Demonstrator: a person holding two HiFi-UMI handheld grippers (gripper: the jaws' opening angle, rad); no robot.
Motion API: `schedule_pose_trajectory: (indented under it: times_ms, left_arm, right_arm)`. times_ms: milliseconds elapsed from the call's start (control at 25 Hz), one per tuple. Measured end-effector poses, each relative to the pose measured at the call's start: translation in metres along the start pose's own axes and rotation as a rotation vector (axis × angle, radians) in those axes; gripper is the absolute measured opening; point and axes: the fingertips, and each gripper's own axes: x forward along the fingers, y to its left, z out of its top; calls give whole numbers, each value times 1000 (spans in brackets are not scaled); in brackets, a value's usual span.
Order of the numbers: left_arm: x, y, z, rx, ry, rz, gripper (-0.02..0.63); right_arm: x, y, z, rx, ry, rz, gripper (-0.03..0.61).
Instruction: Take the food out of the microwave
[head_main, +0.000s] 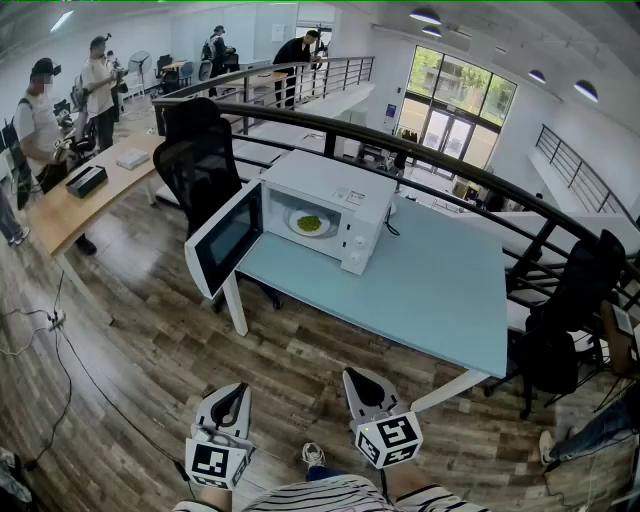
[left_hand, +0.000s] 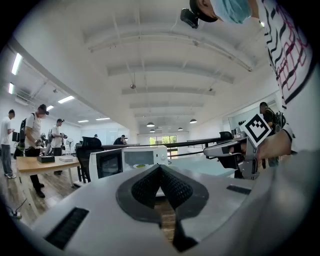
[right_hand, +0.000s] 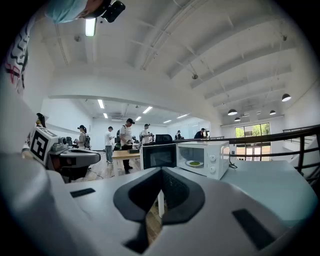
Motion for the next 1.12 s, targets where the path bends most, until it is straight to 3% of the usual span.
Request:
schedule_pose_trajectory:
  times_ms: [640,720,760,800,880,1120]
  left_arm:
    - [101,-12,-1,-19,-6,-85,27]
    - [116,-13,-2,-28,-4,-88,75]
    - [124,-14,-3,-35,-3,-88,146]
    - [131,-15,-4,-41,-1,-88,169]
    - [142,-14,-6,-48,4,-84,169]
    - [166,-4,-12,-61,32,-91,169]
  right_arm:
    - [54,-65,7,52,-21,54,31]
    - [62,-75,4,61,-15,66,32]
    - [66,-80,3,68,-14,71,36]
    - [70,-84,2,77,-13,76,54]
    - [78,-93,0,99,-9,87,202]
    - [102,-109,-1,136,3,89,202]
